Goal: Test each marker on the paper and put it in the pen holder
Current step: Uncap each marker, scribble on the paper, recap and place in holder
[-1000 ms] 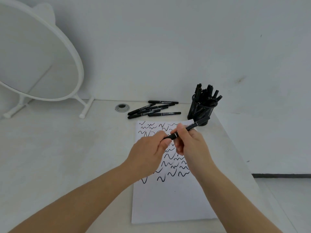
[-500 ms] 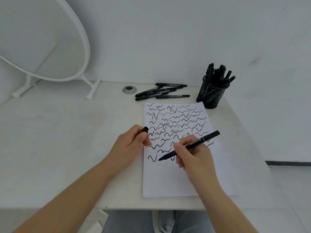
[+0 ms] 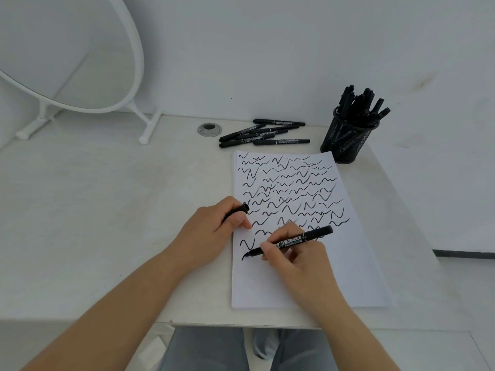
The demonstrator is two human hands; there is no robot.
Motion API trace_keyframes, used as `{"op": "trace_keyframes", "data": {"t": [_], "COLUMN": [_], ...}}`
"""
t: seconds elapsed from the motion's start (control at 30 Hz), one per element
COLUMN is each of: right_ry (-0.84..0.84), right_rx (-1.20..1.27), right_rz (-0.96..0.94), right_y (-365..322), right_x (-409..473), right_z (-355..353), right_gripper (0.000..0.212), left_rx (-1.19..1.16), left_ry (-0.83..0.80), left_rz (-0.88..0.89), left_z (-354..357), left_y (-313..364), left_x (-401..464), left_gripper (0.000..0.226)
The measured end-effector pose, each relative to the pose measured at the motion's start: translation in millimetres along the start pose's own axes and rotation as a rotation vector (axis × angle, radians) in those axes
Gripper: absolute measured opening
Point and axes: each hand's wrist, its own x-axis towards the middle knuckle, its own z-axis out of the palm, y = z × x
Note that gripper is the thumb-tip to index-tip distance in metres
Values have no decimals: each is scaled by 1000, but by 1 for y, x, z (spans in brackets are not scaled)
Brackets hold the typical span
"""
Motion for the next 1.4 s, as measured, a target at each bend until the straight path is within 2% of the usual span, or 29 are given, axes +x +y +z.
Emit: {"op": "trace_keyframes", "data": {"t": [0.23, 0.4, 0.47, 0.6, 0.7, 0.9, 1.07, 1.27, 1.4], "right_ry": [147, 288, 293, 275, 244, 214, 187, 127, 115], "right_rx": [2, 183, 259, 468, 615, 539, 496, 344, 400], "right_rz": [21, 15, 27, 24, 13, 40, 61, 42, 43], "right_y": [1, 3, 2, 2, 4, 2, 0, 0, -1], "right_x": [0, 3, 2, 0, -1, 0, -1, 0, -1], "right_z": [-1, -3, -5, -11, -14, -11, -10, -11, -12], "right_gripper": [9, 25, 28, 16, 27, 25, 4, 9, 7], "left_rx": [-19, -21, -38, -23, 3, 33, 56, 64, 55], "left_ry": [2, 17, 19, -3, -25, -51, -79, -87, -84], "left_rz": [27, 73, 73, 84, 108, 150, 182, 225, 222], "left_z": [1, 2, 3, 4, 3, 3, 5, 6, 6], "left_y": [-1, -4, -6, -5, -2, 3, 0, -2, -2], "left_x": [0, 0, 0, -1, -2, -3, -2, -1, -1], "left_gripper": [18, 8, 7, 6, 5, 9, 9, 22, 23]}}
